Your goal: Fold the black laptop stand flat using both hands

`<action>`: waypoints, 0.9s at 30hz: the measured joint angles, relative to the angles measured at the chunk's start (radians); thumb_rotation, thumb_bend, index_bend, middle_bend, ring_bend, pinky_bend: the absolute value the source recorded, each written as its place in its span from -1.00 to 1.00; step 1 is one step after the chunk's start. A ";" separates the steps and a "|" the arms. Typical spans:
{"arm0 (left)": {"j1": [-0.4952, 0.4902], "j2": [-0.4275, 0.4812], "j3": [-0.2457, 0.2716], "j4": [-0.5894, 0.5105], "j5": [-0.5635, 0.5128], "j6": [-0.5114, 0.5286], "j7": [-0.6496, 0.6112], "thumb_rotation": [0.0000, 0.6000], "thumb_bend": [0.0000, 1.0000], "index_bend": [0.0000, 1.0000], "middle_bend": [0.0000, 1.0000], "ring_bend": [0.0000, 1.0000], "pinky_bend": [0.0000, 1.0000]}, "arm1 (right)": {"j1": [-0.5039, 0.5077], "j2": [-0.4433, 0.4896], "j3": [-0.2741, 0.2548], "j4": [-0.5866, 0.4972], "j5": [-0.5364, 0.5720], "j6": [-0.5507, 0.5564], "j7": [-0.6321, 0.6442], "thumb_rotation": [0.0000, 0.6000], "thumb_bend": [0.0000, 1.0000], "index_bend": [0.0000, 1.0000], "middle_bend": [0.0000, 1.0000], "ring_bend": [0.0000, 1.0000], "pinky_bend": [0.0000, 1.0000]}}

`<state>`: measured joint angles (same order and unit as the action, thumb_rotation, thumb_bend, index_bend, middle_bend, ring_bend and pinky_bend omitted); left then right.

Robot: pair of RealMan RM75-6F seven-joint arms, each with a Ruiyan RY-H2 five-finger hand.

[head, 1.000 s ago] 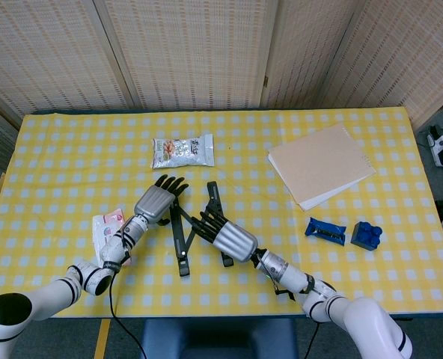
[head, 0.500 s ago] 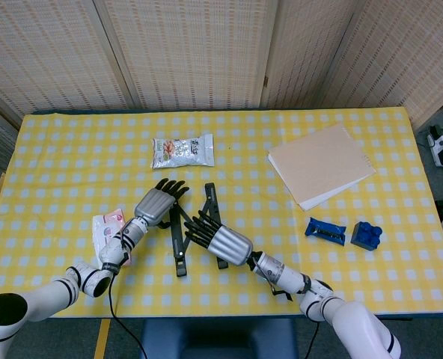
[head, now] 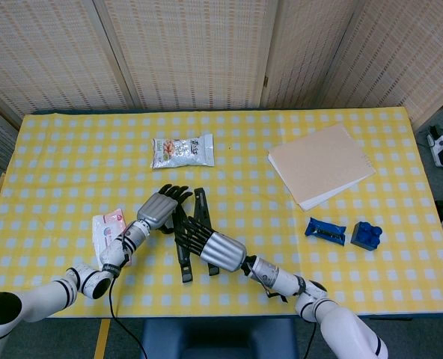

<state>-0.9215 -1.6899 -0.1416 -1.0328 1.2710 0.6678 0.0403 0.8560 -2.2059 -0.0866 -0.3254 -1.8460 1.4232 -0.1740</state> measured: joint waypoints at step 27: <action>0.066 0.162 -0.012 -0.168 -0.014 0.096 -0.042 1.00 -0.54 -0.87 -0.92 -1.00 -1.00 | 0.033 0.151 -0.065 -0.253 -0.028 -0.005 -0.012 1.00 -0.66 -1.00 -1.00 -1.00 -1.00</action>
<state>-0.8556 -1.5277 -0.1540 -1.2012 1.2573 0.7642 -0.0021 0.8888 -2.0546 -0.1520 -0.5788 -1.8743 1.4178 -0.1859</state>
